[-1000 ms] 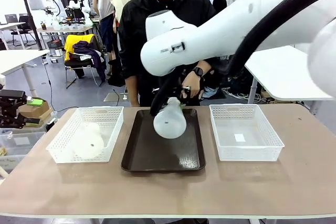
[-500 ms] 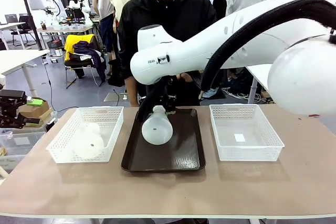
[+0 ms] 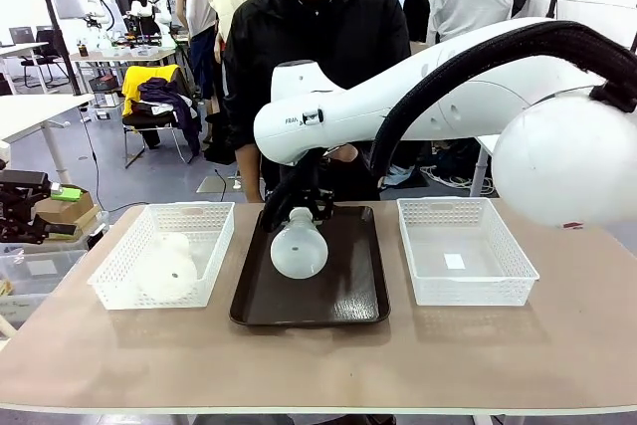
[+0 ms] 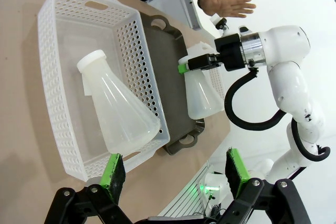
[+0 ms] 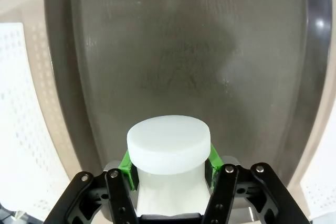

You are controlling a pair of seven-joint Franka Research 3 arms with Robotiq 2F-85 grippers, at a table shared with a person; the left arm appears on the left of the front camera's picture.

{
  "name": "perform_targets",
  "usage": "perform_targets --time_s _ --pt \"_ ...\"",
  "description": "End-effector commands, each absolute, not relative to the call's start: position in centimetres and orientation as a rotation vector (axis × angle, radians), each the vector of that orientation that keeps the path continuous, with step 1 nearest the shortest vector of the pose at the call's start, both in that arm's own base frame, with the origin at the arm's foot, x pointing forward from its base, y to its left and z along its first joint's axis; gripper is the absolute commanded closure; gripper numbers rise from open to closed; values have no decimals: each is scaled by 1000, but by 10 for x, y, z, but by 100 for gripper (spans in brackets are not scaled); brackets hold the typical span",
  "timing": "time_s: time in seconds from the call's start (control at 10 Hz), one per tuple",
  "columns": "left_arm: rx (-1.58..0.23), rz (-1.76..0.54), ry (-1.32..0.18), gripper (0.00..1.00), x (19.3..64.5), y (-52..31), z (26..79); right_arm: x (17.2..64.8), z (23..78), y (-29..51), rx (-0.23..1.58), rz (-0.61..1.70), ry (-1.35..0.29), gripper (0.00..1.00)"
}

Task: Prepare the laboratory tools.
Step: While moving the picked Big flask to the Handle tray indicated by the person, stop as directed by the person.

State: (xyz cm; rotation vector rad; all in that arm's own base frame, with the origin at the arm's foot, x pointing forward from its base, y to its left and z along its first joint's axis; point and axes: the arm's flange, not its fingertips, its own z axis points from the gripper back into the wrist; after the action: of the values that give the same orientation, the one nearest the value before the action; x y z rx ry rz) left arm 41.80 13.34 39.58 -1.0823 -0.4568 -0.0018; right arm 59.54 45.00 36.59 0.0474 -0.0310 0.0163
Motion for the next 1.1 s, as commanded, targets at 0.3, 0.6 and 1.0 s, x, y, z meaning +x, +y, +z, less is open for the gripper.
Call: perform_targets --time_s 0.3,0.6,1.0 --pt "-1088 5 -460 0 417 134 397 598 363 449 50 11 -28 100" --pt "-1088 5 -460 0 417 134 397 598 363 449 50 11 -28 100" --pt "-1088 5 -460 0 417 134 397 598 363 449 50 11 -28 100"
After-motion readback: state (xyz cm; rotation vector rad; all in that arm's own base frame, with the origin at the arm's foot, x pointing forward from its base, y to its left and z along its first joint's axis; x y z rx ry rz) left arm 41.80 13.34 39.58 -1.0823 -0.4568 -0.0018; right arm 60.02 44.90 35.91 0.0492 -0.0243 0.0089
